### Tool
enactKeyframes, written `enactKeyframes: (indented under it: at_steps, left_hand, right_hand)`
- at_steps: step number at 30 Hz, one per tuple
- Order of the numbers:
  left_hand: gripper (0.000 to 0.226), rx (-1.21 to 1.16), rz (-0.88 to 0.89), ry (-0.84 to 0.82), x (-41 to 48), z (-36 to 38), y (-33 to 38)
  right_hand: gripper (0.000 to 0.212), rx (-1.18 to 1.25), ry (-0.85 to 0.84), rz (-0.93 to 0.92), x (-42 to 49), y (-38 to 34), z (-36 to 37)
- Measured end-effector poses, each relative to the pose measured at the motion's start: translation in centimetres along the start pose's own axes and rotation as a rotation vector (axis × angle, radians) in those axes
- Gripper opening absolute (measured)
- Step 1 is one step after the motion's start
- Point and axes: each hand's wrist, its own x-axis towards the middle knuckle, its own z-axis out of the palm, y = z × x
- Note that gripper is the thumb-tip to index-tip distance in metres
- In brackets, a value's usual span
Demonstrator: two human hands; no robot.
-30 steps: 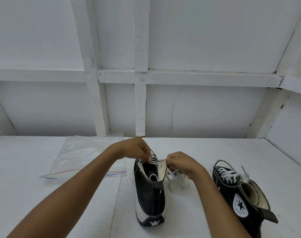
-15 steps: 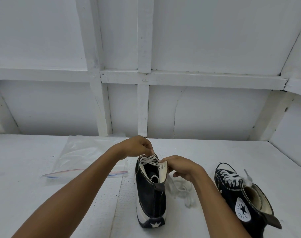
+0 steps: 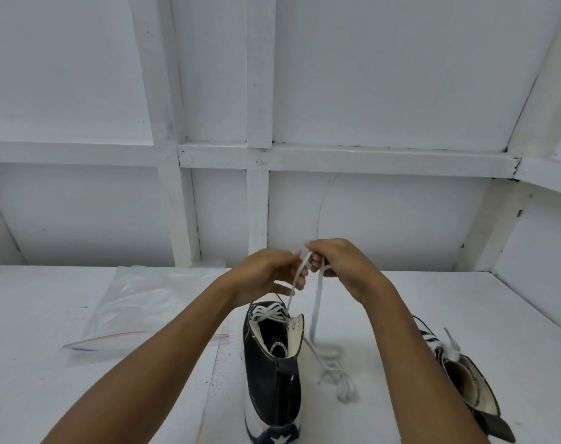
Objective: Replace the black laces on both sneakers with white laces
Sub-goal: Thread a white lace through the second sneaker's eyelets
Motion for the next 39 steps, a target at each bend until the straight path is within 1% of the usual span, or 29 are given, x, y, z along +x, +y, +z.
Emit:
enactKeyframes:
  at_steps: [1, 3, 6, 8, 10, 12, 14, 17, 19, 20, 24, 26, 28, 30, 32, 34, 36, 39]
  left_hand:
    - [0.035, -0.084, 0.027, -0.023, 0.1, 0.0, 0.5]
    - [0.033, -0.128, 0.073, -0.014, 0.5, 0.0, 1.2]
    - [0.034, -0.054, 0.101, 0.130, 1.2, -0.1, 1.5]
    - [0.033, 0.130, 0.057, 0.261, 1.7, -0.4, 0.8]
    - [0.028, 0.431, -0.022, 0.355, 2.2, -1.0, -0.4]
    - [0.031, 0.736, -0.110, 0.388, 2.6, -1.8, -2.0]
    - [0.037, 0.963, -0.189, 0.408, 2.8, -2.5, -3.4]
    - [0.034, 1.175, -0.275, 0.440, 2.7, -3.5, -4.7]
    - [0.027, 1.245, -0.329, 0.459, 2.4, -3.8, -4.9]
    - [0.023, 1.267, -0.351, 0.468, 2.3, -3.9, -4.9]
    - [0.024, 1.310, -0.423, 0.486, 1.6, -4.2, -4.9]
    - [0.026, 1.291, -0.441, 0.494, 1.3, -4.4, -5.1]
    - [0.025, 1.268, -0.454, 0.491, 1.1, -4.5, -5.0]
    - [0.025, 1.222, -0.437, 0.482, 0.8, -4.7, -4.6]
    - [0.028, 1.158, -0.370, 0.469, 0.2, -4.7, -3.9]
    - [0.034, 1.021, -0.319, 0.455, -0.7, -4.5, -2.8]
    - [0.038, 0.857, -0.337, 0.380, -2.0, -4.1, -1.6]
    - [0.040, 0.779, -0.427, 0.199, -4.0, -3.2, -0.4]
  right_hand:
    - [0.039, 0.012, 0.019, -0.007, 0.0, -0.2, -0.3]
    - [0.040, 0.058, 0.051, -0.010, 0.1, -0.4, -0.8]
    - [0.044, 0.182, 0.076, -0.007, 0.2, -0.4, -1.2]
    - [0.044, 0.205, 0.088, -0.018, 0.3, -0.4, -1.2]
    - [0.044, 0.199, 0.108, -0.034, 0.2, -0.4, -1.2]
    - [0.043, 0.227, 0.131, -0.049, 0.2, -0.4, -1.2]
    - [0.041, 0.270, 0.151, -0.070, 0.2, -0.5, -1.3]
    - [0.044, 0.377, 0.169, -0.128, 0.3, -0.7, -1.3]
    - [0.045, 0.479, 0.169, -0.164, 0.3, -0.9, -1.3]
    - [0.042, 0.542, 0.164, -0.178, 0.3, -1.1, -1.3]
    - [0.023, 0.878, 0.118, -0.196, -0.2, -2.0, -1.4]
    - [0.025, 0.990, 0.088, -0.201, -0.4, -2.3, -1.2]
    - [0.028, 1.014, 0.071, -0.196, -0.5, -2.4, -0.9]
    - [0.026, 0.938, 0.052, -0.162, -0.4, -2.2, -0.4]
    - [0.024, 0.825, -0.002, -0.112, -0.4, -1.7, -0.1]
    - [0.022, 0.701, -0.060, -0.082, -0.4, -0.9, 0.1]
    - [0.018, 0.507, -0.091, -0.065, -0.4, -0.2, 0.4]
    - [0.004, 0.188, -0.120, -0.016, -0.4, 0.3, 1.5]
